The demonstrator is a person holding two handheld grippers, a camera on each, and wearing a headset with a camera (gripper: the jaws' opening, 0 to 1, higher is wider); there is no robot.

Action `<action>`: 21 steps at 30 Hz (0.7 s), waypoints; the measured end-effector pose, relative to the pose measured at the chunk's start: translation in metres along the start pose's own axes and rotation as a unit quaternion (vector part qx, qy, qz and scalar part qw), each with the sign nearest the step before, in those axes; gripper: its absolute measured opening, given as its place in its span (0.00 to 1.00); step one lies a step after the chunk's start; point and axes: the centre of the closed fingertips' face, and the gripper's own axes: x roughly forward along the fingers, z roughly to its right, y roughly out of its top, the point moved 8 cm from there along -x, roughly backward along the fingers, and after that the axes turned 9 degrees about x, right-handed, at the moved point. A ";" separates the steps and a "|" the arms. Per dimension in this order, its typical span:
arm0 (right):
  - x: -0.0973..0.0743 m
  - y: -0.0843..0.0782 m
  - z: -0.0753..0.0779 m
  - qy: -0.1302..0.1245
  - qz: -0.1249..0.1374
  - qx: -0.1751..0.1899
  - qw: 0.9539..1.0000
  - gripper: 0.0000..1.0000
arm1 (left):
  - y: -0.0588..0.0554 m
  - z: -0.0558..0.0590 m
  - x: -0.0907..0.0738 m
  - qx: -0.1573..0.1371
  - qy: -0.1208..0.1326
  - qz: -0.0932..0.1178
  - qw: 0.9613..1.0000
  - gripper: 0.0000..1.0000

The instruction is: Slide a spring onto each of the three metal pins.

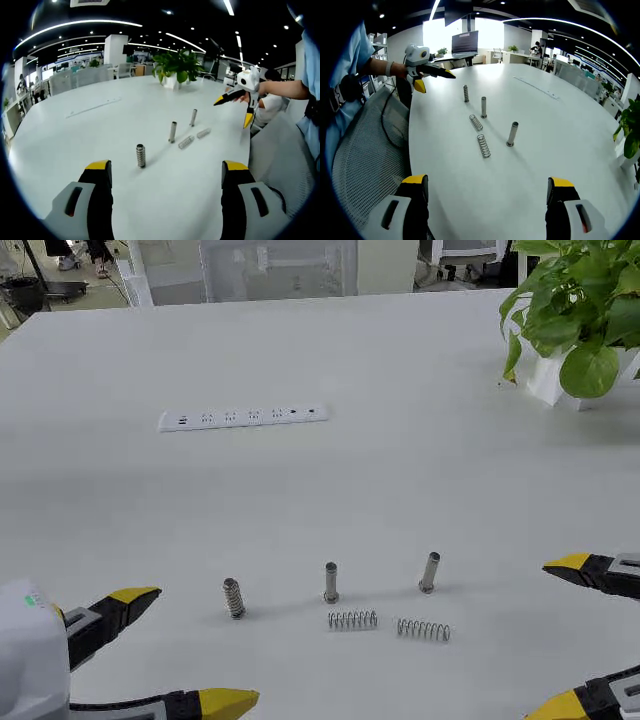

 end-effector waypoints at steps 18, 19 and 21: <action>-0.005 -0.010 0.001 -0.003 -0.009 0.011 1.000 0.99 | 0.020 0.028 0.048 0.059 -0.087 0.004 0.995 0.75; -0.006 -0.010 0.001 -0.004 -0.009 0.011 1.000 0.98 | 0.020 0.029 0.052 0.060 -0.090 0.002 0.994 0.74; -0.006 -0.011 0.002 -0.004 -0.009 0.011 1.000 0.98 | 0.017 0.030 0.059 0.078 -0.093 -0.013 0.993 0.71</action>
